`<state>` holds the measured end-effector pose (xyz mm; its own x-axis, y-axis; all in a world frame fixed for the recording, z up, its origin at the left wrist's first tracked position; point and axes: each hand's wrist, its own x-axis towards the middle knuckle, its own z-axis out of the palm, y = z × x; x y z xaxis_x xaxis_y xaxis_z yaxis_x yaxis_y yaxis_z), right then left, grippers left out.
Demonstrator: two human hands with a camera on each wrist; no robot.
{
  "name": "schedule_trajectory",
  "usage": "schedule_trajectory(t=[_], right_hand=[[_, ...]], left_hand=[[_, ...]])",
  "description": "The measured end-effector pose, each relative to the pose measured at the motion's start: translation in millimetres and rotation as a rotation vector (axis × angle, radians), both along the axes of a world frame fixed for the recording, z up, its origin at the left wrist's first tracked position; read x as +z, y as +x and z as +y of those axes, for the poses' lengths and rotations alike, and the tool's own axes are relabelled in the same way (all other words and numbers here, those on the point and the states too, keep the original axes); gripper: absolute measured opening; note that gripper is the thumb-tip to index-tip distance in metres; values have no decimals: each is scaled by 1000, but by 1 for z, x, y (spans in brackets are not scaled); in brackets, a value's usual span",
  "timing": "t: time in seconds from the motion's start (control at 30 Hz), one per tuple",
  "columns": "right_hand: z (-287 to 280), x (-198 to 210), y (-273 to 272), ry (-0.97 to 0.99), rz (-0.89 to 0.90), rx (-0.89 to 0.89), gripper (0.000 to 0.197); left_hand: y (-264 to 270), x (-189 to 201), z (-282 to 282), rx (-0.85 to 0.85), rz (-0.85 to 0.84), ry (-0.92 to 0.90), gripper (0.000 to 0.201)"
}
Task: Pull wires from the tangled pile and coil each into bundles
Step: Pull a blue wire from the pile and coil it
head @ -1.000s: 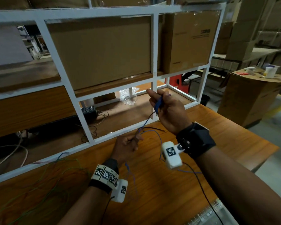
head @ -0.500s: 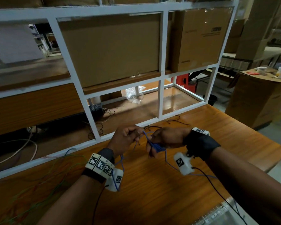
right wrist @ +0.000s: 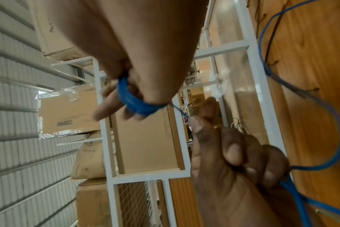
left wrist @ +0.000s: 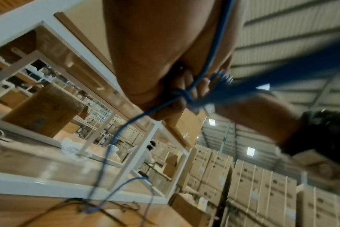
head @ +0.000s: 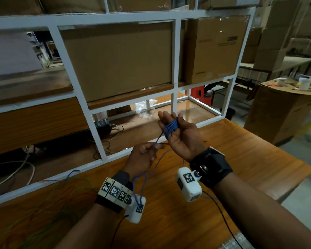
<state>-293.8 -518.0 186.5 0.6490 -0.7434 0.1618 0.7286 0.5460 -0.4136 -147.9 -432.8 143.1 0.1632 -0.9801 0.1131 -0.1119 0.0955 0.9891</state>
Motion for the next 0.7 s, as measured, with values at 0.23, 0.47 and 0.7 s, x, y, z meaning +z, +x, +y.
schedule_trajectory(t=[0.23, 0.47, 0.7], right_hand=[[-15, -14, 7, -859, 807, -684, 39], [-22, -2, -25, -1572, 1713, -24, 26], [-16, 4, -55, -1078, 1349, 603, 62]], left_hand=[[-22, -4, -6, 31, -170, 3, 20], [-5, 0, -9, 9, -579, -20, 14], [9, 10, -17, -76, -811, -228, 9]])
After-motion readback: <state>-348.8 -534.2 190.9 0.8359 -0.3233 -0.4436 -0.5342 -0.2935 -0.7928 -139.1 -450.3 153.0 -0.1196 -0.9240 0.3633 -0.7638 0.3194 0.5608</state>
